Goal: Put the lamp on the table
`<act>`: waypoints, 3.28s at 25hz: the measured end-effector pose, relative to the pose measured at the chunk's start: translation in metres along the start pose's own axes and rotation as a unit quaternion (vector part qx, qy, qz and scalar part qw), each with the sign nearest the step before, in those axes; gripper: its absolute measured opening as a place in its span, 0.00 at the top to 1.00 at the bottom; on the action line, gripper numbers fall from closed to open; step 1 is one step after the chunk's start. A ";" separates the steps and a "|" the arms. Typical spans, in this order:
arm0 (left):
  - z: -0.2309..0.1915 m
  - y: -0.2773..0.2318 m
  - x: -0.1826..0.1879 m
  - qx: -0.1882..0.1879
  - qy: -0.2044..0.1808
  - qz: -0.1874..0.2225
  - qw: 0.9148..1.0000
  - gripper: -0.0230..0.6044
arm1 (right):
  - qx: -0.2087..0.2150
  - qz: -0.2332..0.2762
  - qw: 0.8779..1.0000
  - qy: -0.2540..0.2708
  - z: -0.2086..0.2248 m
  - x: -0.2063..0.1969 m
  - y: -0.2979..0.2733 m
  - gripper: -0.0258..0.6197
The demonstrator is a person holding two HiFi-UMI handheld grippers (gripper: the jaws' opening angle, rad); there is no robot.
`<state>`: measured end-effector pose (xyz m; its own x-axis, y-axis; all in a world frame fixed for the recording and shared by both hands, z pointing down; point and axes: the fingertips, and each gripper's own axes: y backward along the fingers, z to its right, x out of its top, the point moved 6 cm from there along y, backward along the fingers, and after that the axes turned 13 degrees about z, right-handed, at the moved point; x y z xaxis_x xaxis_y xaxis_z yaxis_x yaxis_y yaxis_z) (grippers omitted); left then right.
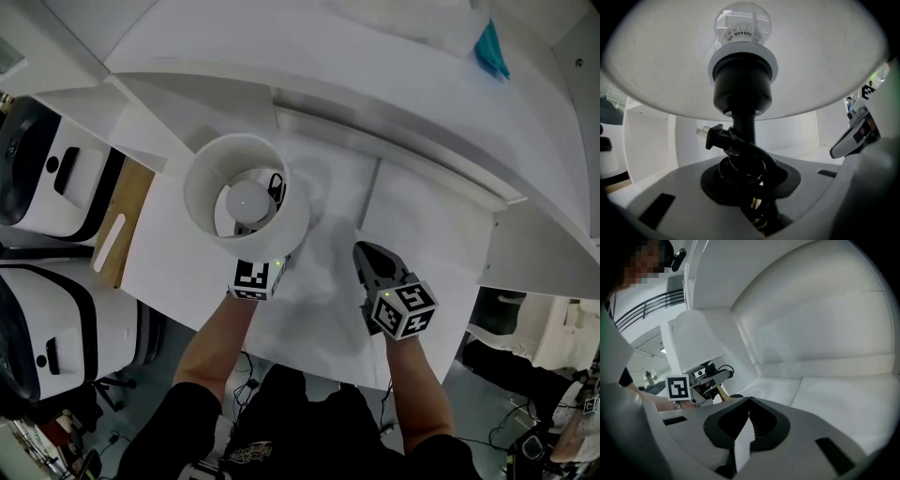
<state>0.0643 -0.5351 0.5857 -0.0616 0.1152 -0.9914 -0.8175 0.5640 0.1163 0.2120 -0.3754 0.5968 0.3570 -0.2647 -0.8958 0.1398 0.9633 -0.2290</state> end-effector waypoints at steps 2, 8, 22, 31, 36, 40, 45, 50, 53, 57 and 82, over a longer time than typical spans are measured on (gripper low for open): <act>-0.002 -0.003 -0.001 0.004 0.000 -0.001 1.000 0.80 | -0.004 0.000 1.000 -0.003 0.002 -0.003 0.002 0.92; -0.004 -0.006 -0.003 0.008 0.006 0.003 1.000 0.80 | -0.012 0.000 1.000 -0.008 0.003 -0.008 0.006 0.92; -0.002 0.006 -0.014 0.011 -0.024 -0.016 1.000 0.72 | -0.015 0.009 1.000 -0.012 -0.004 -0.009 0.020 0.92; 0.004 0.038 -0.018 0.042 -0.023 -0.046 0.998 0.67 | 0.002 0.012 1.000 -0.011 -0.010 -0.004 0.030 0.92; 0.016 0.075 -0.016 0.077 -0.001 -0.065 0.995 0.67 | 0.020 0.013 1.000 -0.009 -0.017 -0.001 0.043 0.92; 0.030 0.110 -0.002 0.102 0.013 -0.081 0.991 0.74 | 0.042 0.018 0.999 0.000 -0.026 0.008 0.055 0.92; 0.066 0.152 0.031 0.123 0.036 -0.107 0.986 0.95 | 0.076 0.027 0.997 0.014 -0.044 0.020 0.084 0.92; 0.112 0.173 0.074 0.130 0.060 -0.113 0.983 0.95 | 0.116 0.039 0.992 0.034 -0.057 0.036 0.117 0.92; 0.148 0.189 0.099 0.117 0.073 -0.117 0.983 0.95 | 0.135 0.042 0.989 0.043 -0.066 0.041 0.149 0.92; 0.197 0.218 0.127 0.119 0.084 -0.114 0.983 0.95 | 0.162 0.048 0.984 0.056 -0.077 0.046 0.194 0.92; 0.258 0.355 0.171 0.111 0.100 -0.123 0.981 0.95 | 0.166 0.035 0.985 0.045 -0.154 -0.009 0.300 0.92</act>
<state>-0.0892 -0.1043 0.4733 -0.0079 -0.1965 -0.9805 -0.6784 0.7214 -0.1391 0.1089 -0.0775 0.4779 0.2948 -0.1792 -0.9386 0.4168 0.9080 -0.0424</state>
